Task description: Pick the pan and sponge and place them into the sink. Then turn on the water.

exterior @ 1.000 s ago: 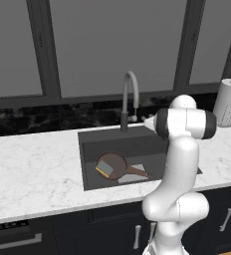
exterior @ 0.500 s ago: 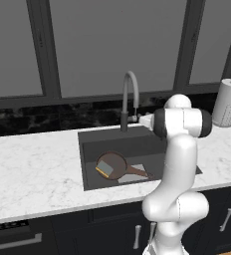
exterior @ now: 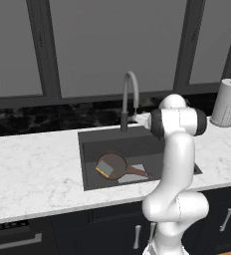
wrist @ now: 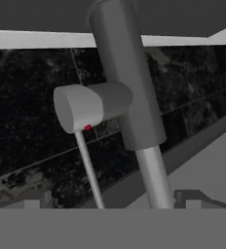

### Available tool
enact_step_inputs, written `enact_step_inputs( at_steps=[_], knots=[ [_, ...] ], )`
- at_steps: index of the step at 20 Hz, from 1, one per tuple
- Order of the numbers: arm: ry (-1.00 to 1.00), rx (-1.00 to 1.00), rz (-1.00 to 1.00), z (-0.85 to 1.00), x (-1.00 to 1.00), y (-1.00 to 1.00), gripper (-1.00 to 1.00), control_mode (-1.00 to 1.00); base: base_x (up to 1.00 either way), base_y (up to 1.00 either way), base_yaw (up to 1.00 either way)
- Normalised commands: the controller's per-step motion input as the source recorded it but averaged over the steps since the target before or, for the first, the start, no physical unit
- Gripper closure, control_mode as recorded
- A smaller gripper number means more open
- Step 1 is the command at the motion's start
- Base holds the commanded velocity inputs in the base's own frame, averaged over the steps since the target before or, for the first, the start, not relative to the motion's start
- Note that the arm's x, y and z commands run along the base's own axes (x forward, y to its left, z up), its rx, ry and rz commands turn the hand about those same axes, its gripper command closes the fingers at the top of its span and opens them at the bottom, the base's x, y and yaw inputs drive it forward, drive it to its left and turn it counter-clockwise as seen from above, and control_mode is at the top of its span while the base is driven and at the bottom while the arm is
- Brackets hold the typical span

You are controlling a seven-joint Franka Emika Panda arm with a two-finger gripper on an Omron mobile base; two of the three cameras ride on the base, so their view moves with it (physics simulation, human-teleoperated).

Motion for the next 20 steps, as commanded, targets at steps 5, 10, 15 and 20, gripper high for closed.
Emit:
enact_step_inputs(
  at_steps=[5,10,15,20],
  knots=[
    [0.00,0.00,0.00,-0.08,0.31,0.00,-1.00,-1.00,0.00,0.00,0.00],
    [0.00,0.00,0.00,-0.22,0.28,0.00,-1.00,-1.00,0.00,0.00,0.00],
    [0.00,0.00,0.00,-0.26,0.32,0.00,-1.00,-1.00,0.00,0.00,0.00],
    [0.00,0.00,0.00,-0.11,0.31,0.00,-1.00,-1.00,0.00,0.00,0.00]
  ],
)
